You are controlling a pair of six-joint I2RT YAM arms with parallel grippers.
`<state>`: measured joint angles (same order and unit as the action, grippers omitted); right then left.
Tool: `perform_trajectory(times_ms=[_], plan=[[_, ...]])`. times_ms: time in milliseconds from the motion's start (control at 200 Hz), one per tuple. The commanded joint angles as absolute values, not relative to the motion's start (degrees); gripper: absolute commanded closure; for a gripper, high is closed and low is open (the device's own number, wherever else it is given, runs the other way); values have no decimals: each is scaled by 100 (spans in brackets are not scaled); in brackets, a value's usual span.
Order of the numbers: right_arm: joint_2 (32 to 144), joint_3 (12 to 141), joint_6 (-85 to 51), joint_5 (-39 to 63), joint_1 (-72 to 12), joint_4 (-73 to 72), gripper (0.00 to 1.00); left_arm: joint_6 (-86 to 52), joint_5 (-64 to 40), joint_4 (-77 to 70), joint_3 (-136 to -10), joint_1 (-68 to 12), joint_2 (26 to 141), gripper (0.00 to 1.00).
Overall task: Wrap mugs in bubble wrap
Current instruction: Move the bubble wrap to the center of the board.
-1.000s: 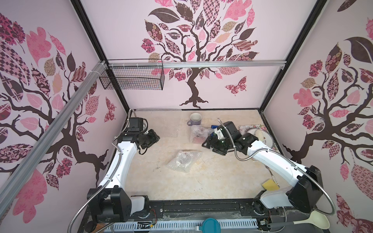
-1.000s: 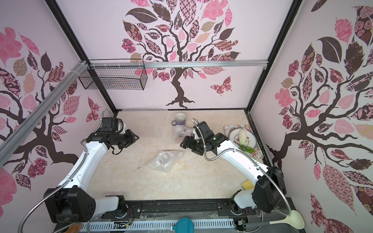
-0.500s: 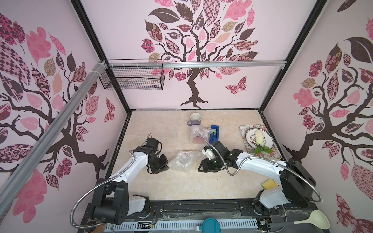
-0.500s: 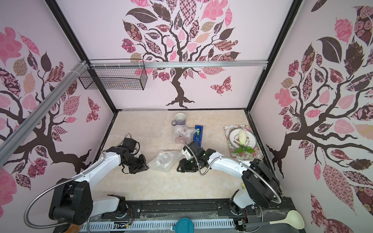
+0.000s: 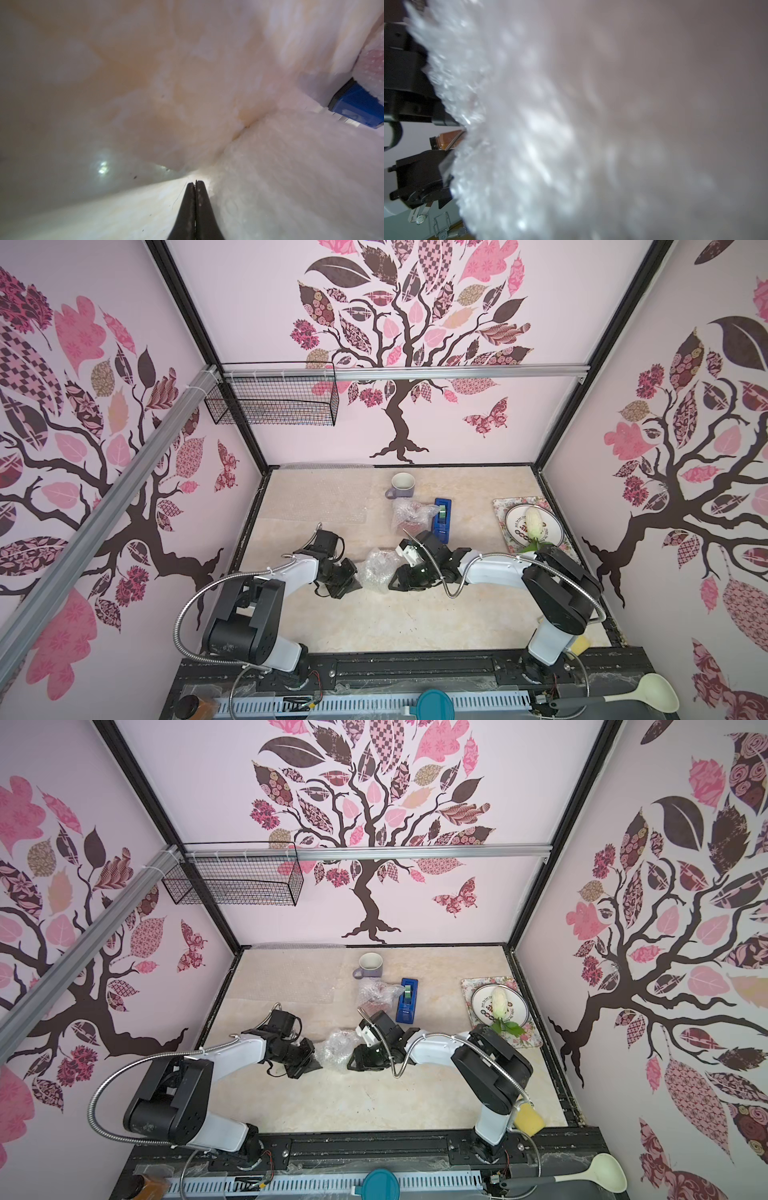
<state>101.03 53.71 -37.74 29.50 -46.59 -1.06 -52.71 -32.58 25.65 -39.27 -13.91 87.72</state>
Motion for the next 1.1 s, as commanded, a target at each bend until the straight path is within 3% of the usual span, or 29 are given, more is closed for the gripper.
perform_trajectory(times_ms=[0, 230, 475, 625, 770, 915, 1010, 1095], plan=[[10536, 5867, -3893, 2696, -4652, -455, 54, -5281, -3378, 2005, -4536, -1331, 9154, 95], [11360, 6863, -4054, 2184, -4444, -312, 53, -4806, -3255, 1993, -5485, -736, 10077, 96], [11765, 7408, -4252, 1762, -4014, -257, 51, -4452, -3613, 1863, -6715, -712, 11215, 92], [11719, 7585, -4210, 1822, -3919, -161, 48, -4142, -3596, 2161, -6895, -391, 11272, 90], [11182, 7044, -4445, 1881, -3920, -265, 38, -3718, -2996, 3056, -6585, 268, 10420, 80], [10422, 6426, -4672, 1969, -3922, -121, 26, -3494, -1712, 3574, -6708, 621, 9628, 68], [9746, 6019, -4750, 1991, -3921, 183, 16, -3259, -1521, 3772, -7486, 624, 10014, 59], [9048, 5798, -4555, 1909, -3914, 806, 8, -2833, -1524, 4311, -8717, 506, 11003, 58]])
